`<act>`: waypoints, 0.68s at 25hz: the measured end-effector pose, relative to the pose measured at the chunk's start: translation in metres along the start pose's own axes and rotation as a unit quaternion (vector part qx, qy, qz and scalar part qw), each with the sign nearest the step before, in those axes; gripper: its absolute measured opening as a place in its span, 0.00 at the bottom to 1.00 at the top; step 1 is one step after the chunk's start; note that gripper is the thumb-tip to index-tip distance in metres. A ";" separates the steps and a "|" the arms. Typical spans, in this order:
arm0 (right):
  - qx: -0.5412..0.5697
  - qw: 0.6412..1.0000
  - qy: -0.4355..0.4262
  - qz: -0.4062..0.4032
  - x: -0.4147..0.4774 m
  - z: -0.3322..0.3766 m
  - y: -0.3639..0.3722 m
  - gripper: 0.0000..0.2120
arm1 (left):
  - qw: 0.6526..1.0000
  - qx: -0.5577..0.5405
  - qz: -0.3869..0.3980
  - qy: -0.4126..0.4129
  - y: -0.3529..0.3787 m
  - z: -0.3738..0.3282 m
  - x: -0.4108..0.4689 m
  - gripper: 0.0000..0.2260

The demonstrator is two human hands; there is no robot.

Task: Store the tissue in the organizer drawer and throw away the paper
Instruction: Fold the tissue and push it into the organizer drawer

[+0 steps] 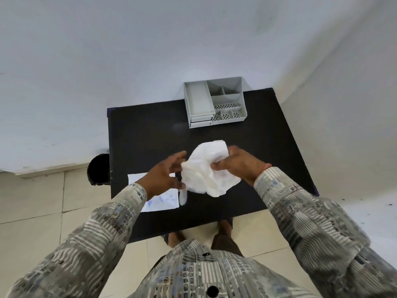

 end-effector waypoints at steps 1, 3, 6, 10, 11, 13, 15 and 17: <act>-0.060 0.998 -0.002 0.028 -0.005 0.013 -0.007 0.12 | 1.000 -0.003 0.011 0.013 0.008 -0.013 0.001 0.36; -0.194 0.981 -0.025 0.012 -0.015 0.038 -0.020 0.12 | 0.999 -0.035 -0.015 0.033 0.024 -0.037 0.002 0.24; -0.352 0.924 -0.084 -0.122 -0.035 0.071 -0.038 0.20 | 0.984 -0.159 -0.050 0.063 0.046 -0.068 0.001 0.21; -0.419 0.879 -0.186 -0.129 -0.057 0.089 -0.044 0.19 | 0.939 -0.325 -0.044 0.103 0.072 -0.099 0.001 0.21; -0.414 0.866 -0.234 -0.153 -0.066 0.089 -0.045 0.19 | 0.932 -0.341 -0.043 0.115 0.076 -0.106 0.002 0.20; -0.362 0.834 -0.339 -0.241 -0.089 0.082 -0.051 0.21 | 0.911 -0.390 -0.063 0.121 0.081 -0.118 0.006 0.20; -0.322 0.825 -0.373 -0.278 -0.106 0.064 -0.064 0.28 | 0.874 -0.463 -0.092 0.113 0.083 -0.129 0.005 0.19; -0.317 0.887 -0.279 -0.187 -0.108 0.038 -0.073 0.43 | 0.862 -0.482 -0.108 0.115 0.084 -0.134 0.003 0.17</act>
Point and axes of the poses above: each hand's wrist, its own x-axis towards the middle knuckle, its own y-axis out of the palm, z = x × y, the point moved 3 cm from there along x, towards the middle knuckle, and after that the axes turned 13 degrees about z, right-handed, at the moved point
